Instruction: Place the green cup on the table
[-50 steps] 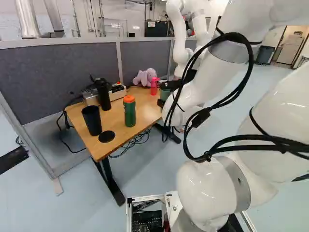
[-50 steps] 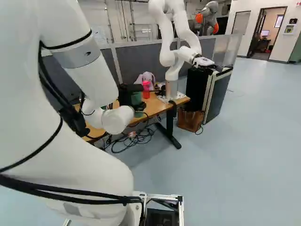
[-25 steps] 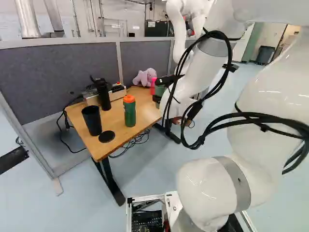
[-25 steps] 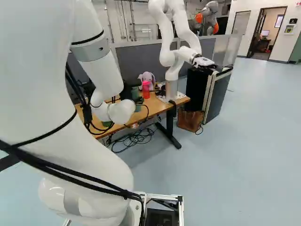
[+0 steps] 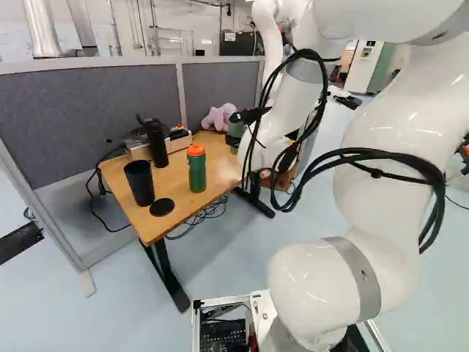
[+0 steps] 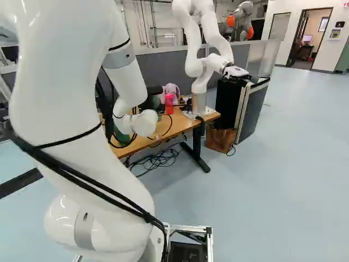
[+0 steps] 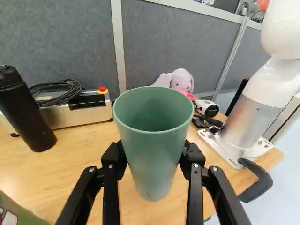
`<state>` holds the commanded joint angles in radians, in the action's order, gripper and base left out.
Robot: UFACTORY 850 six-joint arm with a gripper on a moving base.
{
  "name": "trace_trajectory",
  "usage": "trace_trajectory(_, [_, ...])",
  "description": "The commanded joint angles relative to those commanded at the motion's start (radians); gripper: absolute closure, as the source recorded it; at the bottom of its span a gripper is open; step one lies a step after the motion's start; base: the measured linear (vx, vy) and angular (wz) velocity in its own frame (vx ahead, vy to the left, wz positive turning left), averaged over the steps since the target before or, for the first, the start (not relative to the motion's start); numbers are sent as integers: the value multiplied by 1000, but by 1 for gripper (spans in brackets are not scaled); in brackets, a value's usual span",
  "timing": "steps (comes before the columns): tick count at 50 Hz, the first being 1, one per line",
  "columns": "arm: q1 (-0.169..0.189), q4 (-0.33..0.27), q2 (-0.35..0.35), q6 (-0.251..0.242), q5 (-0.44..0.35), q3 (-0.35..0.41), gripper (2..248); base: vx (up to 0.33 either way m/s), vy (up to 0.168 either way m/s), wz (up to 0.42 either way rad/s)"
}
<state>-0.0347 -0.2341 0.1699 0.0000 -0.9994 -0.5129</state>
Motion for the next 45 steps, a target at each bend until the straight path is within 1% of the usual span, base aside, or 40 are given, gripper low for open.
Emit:
trace_trajectory(12, [-24, 0, 79, 0, -5, -59, 125, 0, 0, 0])
trace_trajectory(45, [-117, 0, 249, 0, -5, -179, 125, 0, 0, 0])
